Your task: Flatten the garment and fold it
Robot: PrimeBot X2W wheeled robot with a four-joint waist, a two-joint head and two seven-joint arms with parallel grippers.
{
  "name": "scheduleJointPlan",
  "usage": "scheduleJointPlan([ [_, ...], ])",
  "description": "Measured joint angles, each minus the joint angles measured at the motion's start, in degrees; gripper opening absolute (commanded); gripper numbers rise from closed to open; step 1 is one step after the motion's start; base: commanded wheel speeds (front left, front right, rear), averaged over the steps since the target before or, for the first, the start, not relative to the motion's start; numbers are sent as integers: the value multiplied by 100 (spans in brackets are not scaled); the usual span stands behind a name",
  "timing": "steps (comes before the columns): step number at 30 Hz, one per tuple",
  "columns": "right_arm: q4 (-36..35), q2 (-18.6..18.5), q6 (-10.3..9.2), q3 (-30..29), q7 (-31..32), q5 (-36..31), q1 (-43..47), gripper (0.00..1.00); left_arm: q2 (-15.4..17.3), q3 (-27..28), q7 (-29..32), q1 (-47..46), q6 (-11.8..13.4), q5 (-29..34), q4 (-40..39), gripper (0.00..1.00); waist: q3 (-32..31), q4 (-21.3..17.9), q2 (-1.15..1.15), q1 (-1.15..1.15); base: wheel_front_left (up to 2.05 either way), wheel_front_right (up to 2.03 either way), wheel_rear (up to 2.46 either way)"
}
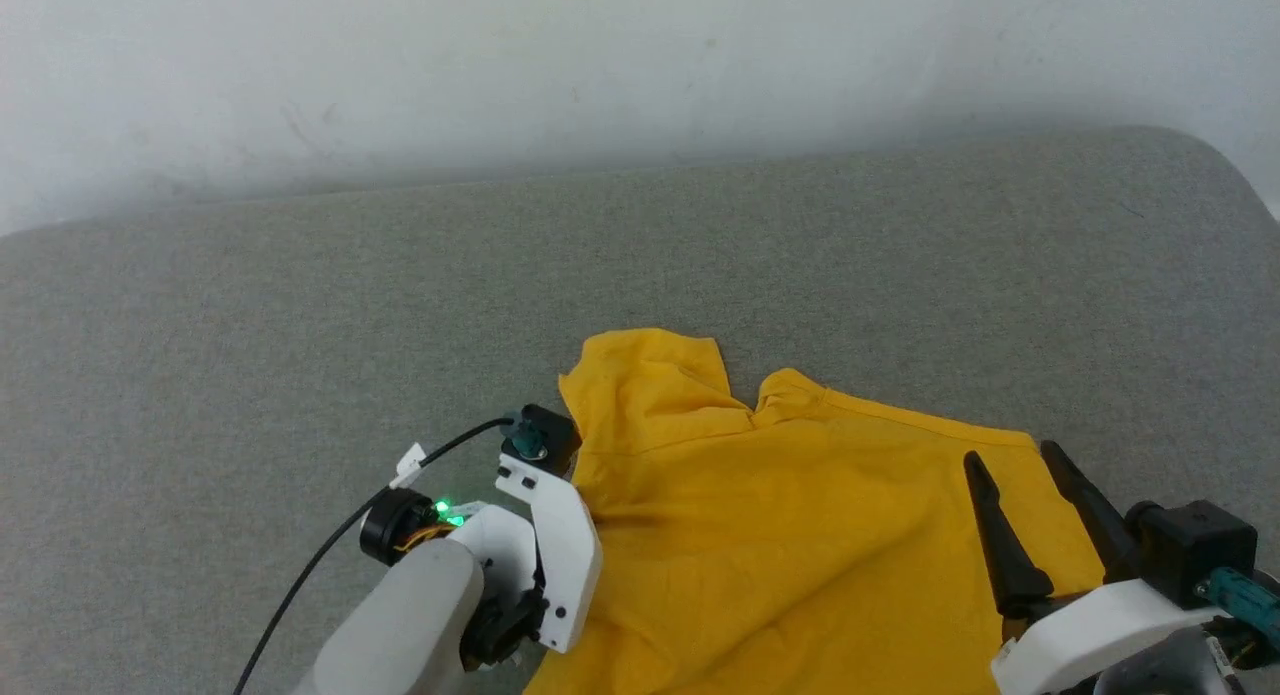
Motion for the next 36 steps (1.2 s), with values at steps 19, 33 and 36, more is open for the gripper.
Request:
scheduleJointPlan([
  [19,1,0,0,-182,-7,45,243,100,1200,859,-381,3886,1936,-493,-3749,0,-416,770,0,0,0,0,0],
  [33,-53,2,0,-156,99,37,299,100,760,1257,-1734,4139,2048,-545,-4186,100,-645,907,0,0,0,0,0],
  [36,-58,2,0,-170,101,37,344,100,825,1399,-2092,3932,1968,-394,-4180,100,-707,848,0,0,0,0,0],
])
